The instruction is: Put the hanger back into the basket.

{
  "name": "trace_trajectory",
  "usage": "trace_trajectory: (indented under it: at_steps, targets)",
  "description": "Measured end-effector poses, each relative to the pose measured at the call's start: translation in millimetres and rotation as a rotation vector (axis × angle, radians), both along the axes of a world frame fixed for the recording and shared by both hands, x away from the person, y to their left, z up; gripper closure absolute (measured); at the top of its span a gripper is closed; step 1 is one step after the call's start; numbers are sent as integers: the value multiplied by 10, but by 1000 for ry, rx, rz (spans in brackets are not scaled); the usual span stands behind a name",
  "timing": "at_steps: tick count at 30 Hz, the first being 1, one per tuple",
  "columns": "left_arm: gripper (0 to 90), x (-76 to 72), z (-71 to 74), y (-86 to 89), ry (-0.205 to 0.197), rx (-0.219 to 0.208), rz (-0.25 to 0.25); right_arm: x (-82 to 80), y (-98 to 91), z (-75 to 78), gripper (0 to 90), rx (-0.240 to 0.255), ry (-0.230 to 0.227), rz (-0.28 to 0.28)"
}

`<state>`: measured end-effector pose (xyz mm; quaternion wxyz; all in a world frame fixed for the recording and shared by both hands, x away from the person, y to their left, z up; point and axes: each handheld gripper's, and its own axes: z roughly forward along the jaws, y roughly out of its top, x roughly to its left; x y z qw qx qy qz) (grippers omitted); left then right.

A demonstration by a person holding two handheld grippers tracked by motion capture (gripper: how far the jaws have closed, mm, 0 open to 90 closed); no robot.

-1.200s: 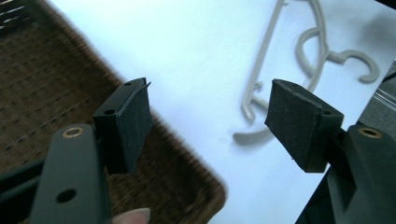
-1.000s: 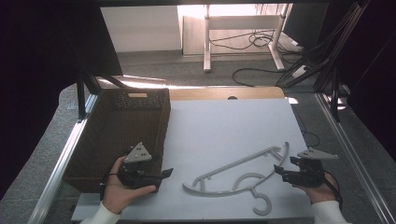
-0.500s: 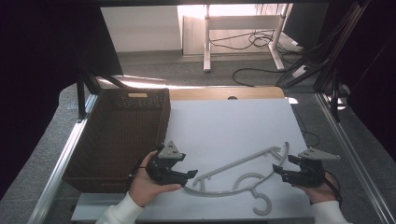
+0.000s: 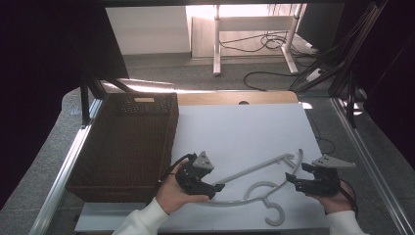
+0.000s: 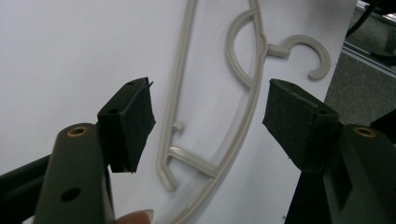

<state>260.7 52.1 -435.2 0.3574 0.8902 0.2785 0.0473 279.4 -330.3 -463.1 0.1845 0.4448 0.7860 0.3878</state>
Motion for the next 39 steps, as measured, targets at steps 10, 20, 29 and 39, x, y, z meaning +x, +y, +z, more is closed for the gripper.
trace_trajectory:
  at_steps: [10,20,29,39]
  targets:
    - [331,21,-144,-321,29,51,-83,1,0,-3,261,-4,1,3]
    - [344,-13,-302,-522,61,97,-141,-2,-17,-3,260,-8,-1,1]
    - [405,-26,-470,-721,80,163,-197,3,-16,-15,259,-15,4,3]
    - [494,12,-593,-876,95,213,-221,7,-31,-26,259,-33,15,-17]
